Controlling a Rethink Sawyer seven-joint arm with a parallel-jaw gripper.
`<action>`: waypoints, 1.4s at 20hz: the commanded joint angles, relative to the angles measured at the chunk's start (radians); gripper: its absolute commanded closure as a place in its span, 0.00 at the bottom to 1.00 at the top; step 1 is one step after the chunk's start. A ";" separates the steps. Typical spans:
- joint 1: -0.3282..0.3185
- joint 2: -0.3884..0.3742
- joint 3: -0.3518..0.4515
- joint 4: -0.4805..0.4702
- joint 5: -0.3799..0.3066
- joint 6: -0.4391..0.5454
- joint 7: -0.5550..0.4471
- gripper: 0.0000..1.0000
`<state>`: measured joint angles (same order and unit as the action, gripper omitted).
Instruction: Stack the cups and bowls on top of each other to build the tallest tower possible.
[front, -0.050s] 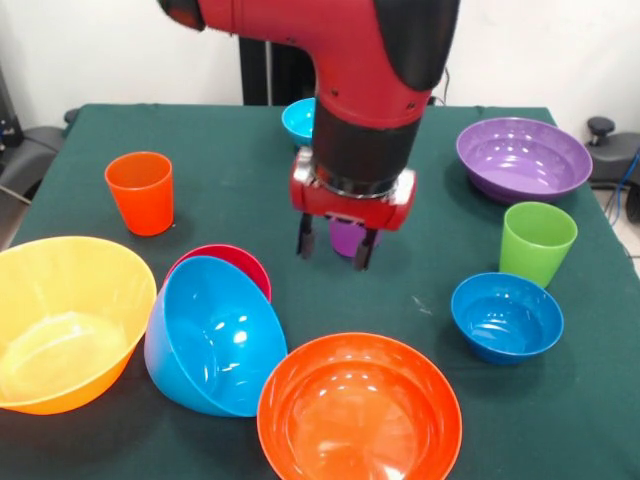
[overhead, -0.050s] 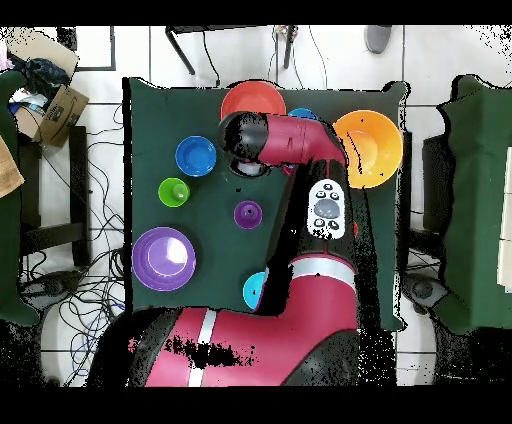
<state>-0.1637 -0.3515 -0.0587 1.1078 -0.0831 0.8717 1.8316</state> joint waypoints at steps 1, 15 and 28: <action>-0.026 0.116 0.047 -0.174 -0.077 0.053 -0.060 0.00; -0.091 0.214 0.083 -0.400 -0.074 0.183 -0.186 0.00; -0.094 0.262 0.086 -0.486 -0.068 0.244 -0.229 0.00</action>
<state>-0.2552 -0.0994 -0.0611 0.6661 -0.1016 1.0013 1.8316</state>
